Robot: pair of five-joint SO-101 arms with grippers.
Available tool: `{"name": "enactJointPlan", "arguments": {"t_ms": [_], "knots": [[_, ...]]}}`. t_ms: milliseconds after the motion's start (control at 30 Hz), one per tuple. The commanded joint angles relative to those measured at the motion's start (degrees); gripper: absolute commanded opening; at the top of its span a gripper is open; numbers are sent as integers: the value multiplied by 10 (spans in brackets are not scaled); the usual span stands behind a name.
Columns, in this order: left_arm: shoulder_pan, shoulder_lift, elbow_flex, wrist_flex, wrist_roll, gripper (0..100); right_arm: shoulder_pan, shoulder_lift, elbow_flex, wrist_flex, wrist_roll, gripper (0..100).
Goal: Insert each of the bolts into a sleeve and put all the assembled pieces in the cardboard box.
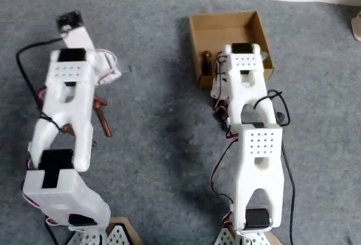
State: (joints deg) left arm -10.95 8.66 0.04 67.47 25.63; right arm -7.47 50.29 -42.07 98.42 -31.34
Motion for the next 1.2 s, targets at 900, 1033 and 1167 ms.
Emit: {"name": "enactJointPlan", "arguments": {"t_ms": [900,1033,1167], "knots": [[-104,230,-223,120,181,319,-5,-120,-139,24,151,5],[-109,241,-225,162,178,322,9,-198,-127,25,152,5],[-117,235,-233,164,181,322,-28,-264,-93,25,164,5]]}}
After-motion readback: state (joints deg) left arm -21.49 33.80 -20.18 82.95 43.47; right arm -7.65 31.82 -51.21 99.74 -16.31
